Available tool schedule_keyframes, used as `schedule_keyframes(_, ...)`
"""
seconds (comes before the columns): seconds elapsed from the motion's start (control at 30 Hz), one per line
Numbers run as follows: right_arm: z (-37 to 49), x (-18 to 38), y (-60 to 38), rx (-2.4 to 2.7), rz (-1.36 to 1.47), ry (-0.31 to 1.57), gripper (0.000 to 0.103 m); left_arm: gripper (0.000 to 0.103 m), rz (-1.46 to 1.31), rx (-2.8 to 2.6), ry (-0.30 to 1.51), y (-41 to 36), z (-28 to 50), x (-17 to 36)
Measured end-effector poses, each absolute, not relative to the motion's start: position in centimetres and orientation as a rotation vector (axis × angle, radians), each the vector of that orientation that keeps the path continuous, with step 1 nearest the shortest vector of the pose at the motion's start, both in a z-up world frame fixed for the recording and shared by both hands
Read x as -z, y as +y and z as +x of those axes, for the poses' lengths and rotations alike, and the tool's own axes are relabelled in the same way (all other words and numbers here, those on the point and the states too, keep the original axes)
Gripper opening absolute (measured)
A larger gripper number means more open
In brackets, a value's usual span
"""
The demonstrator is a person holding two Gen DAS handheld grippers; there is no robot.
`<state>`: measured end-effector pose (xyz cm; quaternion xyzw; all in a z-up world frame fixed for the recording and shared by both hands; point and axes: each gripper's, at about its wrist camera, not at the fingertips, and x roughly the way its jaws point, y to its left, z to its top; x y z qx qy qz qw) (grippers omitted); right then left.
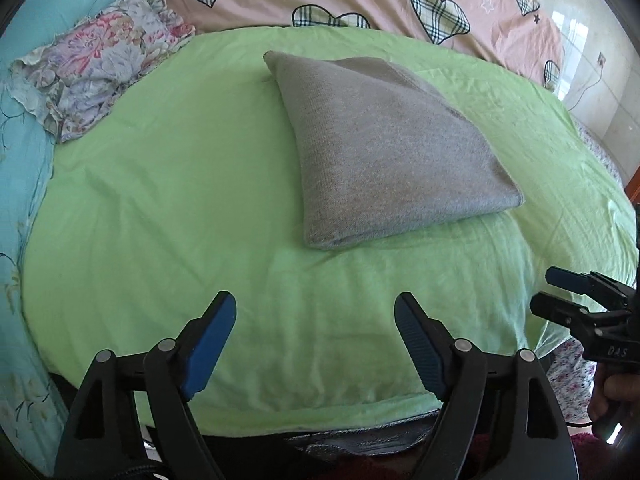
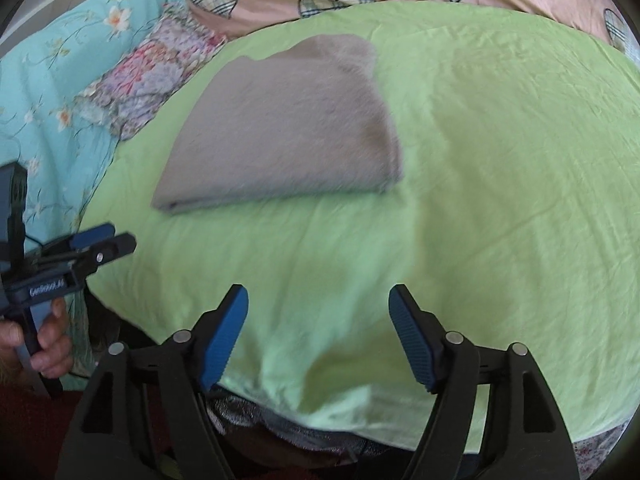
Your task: Fold small clothes
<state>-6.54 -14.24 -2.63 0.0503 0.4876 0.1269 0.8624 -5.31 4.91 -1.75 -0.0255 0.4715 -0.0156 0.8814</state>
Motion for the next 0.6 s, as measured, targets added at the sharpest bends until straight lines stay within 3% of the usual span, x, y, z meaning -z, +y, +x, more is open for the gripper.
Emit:
schedule_keyframes(0.1, -6.9, 2.7, -13.7, -0.265, 0.08, 1.024, 0.085, 0.082, -0.062, 0.027, 0.991, 5.4, -5.5, 2.0)
schedule_keyframes(0.6, -3.3, 1.8, -12.9, -0.291, 0.059, 0.97, 0.094, 0.086, -0.034, 0.007, 0.973, 4.9, -3.1, 1.5)
